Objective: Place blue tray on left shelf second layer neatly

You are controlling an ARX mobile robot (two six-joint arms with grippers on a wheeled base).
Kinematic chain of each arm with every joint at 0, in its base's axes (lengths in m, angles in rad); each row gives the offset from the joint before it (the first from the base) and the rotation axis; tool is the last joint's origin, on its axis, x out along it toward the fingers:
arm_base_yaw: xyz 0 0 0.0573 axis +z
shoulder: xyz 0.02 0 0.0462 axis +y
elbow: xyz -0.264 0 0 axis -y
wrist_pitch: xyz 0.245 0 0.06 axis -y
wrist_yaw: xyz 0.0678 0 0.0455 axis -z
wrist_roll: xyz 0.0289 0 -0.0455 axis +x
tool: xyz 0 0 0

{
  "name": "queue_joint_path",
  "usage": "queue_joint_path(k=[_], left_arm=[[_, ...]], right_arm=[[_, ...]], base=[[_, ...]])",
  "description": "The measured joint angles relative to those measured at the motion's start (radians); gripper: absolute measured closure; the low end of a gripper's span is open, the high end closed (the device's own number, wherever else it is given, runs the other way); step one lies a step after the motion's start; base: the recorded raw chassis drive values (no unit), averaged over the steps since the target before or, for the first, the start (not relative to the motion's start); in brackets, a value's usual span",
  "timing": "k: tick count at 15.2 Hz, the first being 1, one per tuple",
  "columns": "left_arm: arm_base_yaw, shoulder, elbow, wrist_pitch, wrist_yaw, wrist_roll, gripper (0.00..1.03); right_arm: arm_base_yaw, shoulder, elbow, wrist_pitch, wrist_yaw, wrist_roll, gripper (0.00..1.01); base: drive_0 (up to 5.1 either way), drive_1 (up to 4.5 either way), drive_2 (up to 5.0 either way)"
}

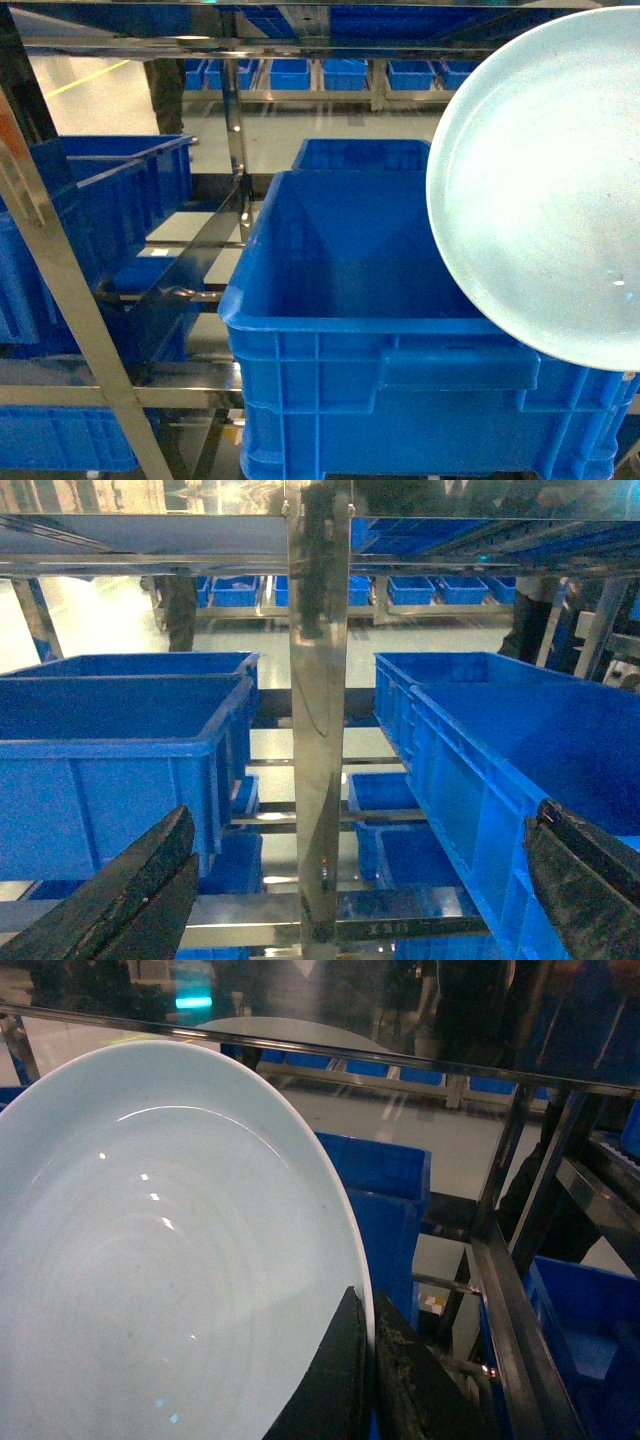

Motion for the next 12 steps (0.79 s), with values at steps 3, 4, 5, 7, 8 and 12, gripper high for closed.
queue_joint_path(k=[3,4,5,7,8,12], left_arm=[[0.000,0.000,0.000,0.000,0.000,0.000,0.05],[0.000,0.000,0.000,0.000,0.000,0.000,0.05],[0.000,0.000,0.000,0.000,0.000,0.000,0.05],[0.000,0.000,0.000,0.000,0.000,0.000,0.05],[0.000,0.000,0.000,0.000,0.000,0.000,0.05],[0.000,0.000,0.000,0.000,0.000,0.000,0.05]], right_arm=[[0.047,0.153,0.096,0.040,0.043,-0.004,0.99],[0.056,0.208,0.133,0.042,0.054,-0.005,0.99],[0.070,0.253,0.156,0.055,0.068,-0.008,0.99],[0.089,0.346,0.219,0.061,0.091,-0.015,0.99],[0.095,0.383,0.248,0.063,0.103,-0.016,0.99],[0.130,0.562,0.416,0.053,0.146,-0.020,0.99]], base=[[0.0,0.00,0.0],[0.0,0.00,0.0],[0.0,0.00,0.0],[0.0,0.00,0.0],[0.0,0.00,0.0],[0.0,0.00,0.0]])
